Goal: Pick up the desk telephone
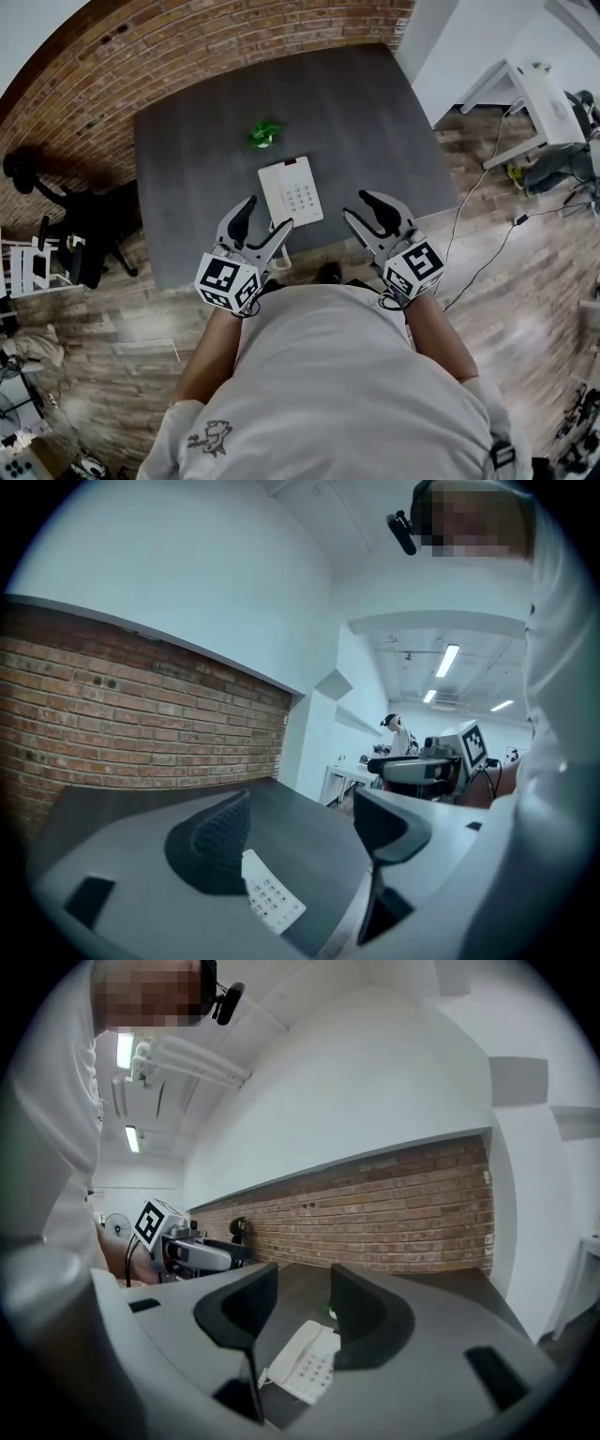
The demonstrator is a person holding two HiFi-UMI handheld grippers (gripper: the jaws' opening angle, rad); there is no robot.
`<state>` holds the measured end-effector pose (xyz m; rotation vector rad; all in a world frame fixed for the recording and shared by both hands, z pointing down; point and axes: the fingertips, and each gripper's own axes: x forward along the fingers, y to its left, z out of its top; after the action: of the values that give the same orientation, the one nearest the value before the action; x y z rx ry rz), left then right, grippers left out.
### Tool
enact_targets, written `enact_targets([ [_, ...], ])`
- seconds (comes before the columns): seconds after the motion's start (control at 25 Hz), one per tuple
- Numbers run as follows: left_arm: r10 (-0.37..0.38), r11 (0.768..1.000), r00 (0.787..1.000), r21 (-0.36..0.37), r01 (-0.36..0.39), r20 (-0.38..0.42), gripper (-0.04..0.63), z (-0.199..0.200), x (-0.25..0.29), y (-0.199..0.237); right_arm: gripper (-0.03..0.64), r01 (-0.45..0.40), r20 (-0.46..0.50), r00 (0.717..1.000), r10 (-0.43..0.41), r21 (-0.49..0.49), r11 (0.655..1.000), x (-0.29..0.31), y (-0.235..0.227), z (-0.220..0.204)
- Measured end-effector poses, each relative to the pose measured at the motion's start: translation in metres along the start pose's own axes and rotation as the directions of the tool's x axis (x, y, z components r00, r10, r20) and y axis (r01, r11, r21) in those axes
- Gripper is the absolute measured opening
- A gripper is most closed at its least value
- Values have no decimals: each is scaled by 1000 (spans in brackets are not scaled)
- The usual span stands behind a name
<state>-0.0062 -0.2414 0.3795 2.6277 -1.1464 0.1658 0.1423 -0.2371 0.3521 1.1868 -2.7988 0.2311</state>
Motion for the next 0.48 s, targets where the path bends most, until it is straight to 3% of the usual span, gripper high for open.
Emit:
enact_targets([
  [0.28, 88, 995, 996, -38, -88, -11, 356, -7, 10, -14, 184, -117, -36, 992, 119, 57, 992, 2, -23, -29],
  [0.48, 93, 993, 995, -69, -95, -34, 357, -19, 8, -1, 183, -166, -82, 981, 173, 89, 982, 21, -22, -48],
])
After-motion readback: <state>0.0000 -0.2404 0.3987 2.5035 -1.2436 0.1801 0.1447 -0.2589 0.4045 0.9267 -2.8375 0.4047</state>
